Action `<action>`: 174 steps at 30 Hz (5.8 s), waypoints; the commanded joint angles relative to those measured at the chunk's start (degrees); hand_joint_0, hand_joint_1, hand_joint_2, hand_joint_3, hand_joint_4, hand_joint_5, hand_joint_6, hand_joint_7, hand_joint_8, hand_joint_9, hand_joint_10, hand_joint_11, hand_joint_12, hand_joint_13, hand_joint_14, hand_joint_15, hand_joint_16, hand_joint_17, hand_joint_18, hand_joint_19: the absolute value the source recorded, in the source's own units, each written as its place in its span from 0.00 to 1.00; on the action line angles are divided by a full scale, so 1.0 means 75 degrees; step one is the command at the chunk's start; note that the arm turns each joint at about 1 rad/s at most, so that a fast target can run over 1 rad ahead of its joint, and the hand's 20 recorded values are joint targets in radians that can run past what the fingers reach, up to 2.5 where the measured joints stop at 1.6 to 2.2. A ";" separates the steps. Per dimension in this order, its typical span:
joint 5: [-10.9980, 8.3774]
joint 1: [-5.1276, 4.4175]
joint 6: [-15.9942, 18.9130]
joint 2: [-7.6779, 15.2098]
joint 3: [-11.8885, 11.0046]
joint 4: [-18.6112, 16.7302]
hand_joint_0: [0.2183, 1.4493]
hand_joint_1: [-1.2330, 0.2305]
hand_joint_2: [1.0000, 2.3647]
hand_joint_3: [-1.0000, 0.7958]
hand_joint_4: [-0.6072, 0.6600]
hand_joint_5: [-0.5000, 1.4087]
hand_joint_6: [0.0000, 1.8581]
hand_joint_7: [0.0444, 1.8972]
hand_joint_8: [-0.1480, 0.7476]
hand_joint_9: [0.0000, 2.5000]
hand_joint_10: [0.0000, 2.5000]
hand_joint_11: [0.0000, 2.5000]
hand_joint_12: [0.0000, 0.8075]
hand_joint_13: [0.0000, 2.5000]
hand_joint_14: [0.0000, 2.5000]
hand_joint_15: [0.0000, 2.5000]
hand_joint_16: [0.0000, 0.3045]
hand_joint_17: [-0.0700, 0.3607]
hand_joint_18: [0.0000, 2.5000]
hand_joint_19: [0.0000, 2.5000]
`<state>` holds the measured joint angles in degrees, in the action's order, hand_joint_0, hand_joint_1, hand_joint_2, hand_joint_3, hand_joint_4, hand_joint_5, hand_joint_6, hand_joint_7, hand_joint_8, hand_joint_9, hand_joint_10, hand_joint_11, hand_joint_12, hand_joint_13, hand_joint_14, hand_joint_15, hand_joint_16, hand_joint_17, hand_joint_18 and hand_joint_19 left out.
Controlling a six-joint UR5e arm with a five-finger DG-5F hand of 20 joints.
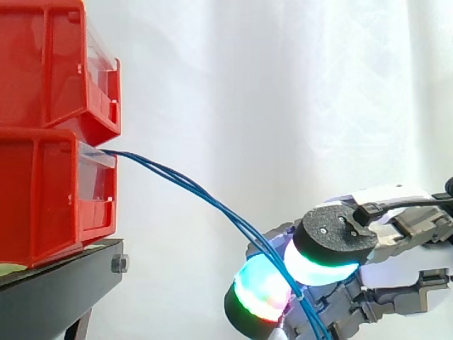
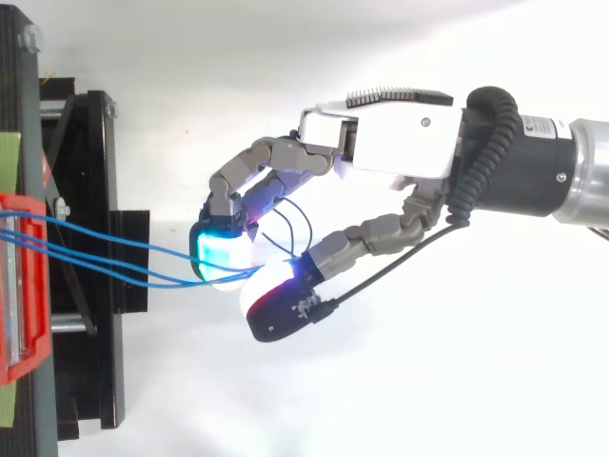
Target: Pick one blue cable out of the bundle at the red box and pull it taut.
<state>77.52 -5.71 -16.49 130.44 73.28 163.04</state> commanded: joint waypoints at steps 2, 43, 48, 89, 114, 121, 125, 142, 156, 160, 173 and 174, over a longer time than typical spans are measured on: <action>0.0000 0.0000 -0.0004 -0.0002 0.0003 0.0000 0.32 0.36 0.00 0.30 0.53 0.17 0.48 0.49 0.49 0.35 0.00 0.26 0.46 0.30 0.00 0.14 0.16 0.41 0.25 0.14; 0.0047 0.0000 -0.0110 -0.0377 -0.0021 0.0680 0.32 0.38 0.00 0.30 0.54 0.20 0.47 0.59 0.51 0.41 0.01 0.27 0.45 0.34 0.01 0.17 0.15 0.40 0.28 0.16; 0.0071 0.0023 -0.0086 -0.0389 -0.0021 0.0692 0.36 0.31 0.00 0.32 0.54 0.19 0.48 0.56 0.51 0.40 0.00 0.27 0.45 0.34 0.01 0.17 0.15 0.40 0.29 0.15; 0.0082 0.0070 -0.0098 -0.0424 -0.0021 0.0668 0.34 0.33 0.01 0.40 0.56 0.18 0.49 0.53 0.52 0.39 0.00 0.28 0.46 0.34 0.01 0.18 0.15 0.41 0.29 0.16; 0.0082 0.0082 -0.0075 -0.0424 -0.0021 0.0668 0.35 0.17 0.00 0.28 0.48 0.17 0.49 0.50 0.43 0.37 0.01 0.27 0.44 0.33 0.01 0.17 0.14 0.39 0.30 0.14; 0.0082 0.0117 -0.0086 -0.0424 -0.0021 0.0680 0.27 0.31 0.00 0.28 0.44 0.21 0.46 0.56 0.42 0.45 0.01 0.28 0.45 0.34 0.01 0.18 0.15 0.40 0.28 0.16; 0.0082 0.0117 -0.0098 -0.0424 -0.0021 0.0668 0.31 0.33 0.00 0.28 0.43 0.21 0.46 0.58 0.42 0.46 0.01 0.28 0.44 0.34 0.01 0.18 0.14 0.39 0.28 0.17; 0.0082 0.0105 -0.0098 -0.0424 -0.0021 0.0668 0.19 0.36 0.00 0.28 0.52 0.20 0.46 0.53 0.50 0.46 0.00 0.27 0.50 0.35 0.01 0.18 0.17 0.44 0.29 0.16; 0.0082 0.0105 -0.0086 -0.0424 -0.0021 0.0668 0.30 0.26 0.01 0.44 0.43 0.22 0.46 0.58 0.42 0.48 0.01 0.27 0.47 0.35 0.01 0.18 0.16 0.42 0.29 0.16; 0.0059 0.0105 -0.0063 -0.0424 -0.0021 0.0645 0.34 0.21 0.02 0.47 0.44 0.20 0.48 0.57 0.39 0.45 0.01 0.28 0.44 0.35 0.01 0.18 0.14 0.39 0.29 0.17; 0.0047 0.0117 -0.0098 -0.0424 -0.0162 0.0668 0.48 0.17 0.00 0.28 0.21 0.18 0.49 0.59 0.30 0.38 0.01 0.23 0.40 0.31 0.01 0.15 0.13 0.37 0.28 0.13; 0.0047 0.0105 -0.0098 -0.0424 -0.0173 0.0668 0.48 0.17 0.00 0.28 0.18 0.18 0.49 0.59 0.30 0.38 0.00 0.23 0.40 0.30 0.01 0.15 0.13 0.37 0.28 0.12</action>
<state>77.87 -4.90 -17.22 127.27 72.04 167.99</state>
